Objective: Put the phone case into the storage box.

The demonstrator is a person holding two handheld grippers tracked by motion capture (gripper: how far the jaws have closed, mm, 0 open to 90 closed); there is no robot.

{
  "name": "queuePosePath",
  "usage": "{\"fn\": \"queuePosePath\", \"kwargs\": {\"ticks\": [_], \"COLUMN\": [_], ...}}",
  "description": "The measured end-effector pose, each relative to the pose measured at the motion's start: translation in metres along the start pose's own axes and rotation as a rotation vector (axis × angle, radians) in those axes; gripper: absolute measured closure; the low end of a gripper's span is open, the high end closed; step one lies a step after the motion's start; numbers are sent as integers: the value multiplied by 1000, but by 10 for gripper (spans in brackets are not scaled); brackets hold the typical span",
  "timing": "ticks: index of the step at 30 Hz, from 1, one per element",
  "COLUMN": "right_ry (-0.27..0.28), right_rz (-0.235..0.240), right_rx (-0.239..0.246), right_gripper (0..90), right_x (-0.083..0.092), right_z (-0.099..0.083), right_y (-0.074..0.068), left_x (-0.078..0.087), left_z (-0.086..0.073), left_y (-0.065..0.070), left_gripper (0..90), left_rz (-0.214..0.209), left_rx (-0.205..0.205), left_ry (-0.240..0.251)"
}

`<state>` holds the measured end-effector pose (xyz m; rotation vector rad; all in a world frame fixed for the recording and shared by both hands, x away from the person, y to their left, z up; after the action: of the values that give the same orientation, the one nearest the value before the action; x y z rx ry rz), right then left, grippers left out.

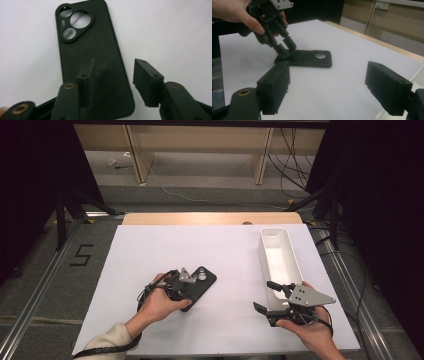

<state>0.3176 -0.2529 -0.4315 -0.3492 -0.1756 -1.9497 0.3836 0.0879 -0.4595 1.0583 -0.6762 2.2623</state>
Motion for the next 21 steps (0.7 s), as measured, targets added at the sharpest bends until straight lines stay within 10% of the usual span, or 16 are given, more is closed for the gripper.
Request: {"fn": "queuePosePath", "kwargs": {"ticks": [21], "right_ry": [-2], "right_rz": [-2], "right_rx": [-1], "right_gripper": [213], "right_x": [0], "right_z": [1], "right_y": [-1], "left_x": [-14], "left_z": [-1], "left_y": [-6], "left_gripper": [66], "left_rz": [41], "left_rx": [11], "left_ry": [-108]}}
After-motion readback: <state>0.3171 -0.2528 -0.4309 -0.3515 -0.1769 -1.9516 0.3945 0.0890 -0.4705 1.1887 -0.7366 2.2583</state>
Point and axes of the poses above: each handheld gripper's, and its own axes: x roughly backward along the jaws, z roughly out of its top, y roughly to its right, the point moved 1 cm from there along -x, roughly forward along the jaws, and after that the axes turned 14 degrees about z, right-handed, at the moved point
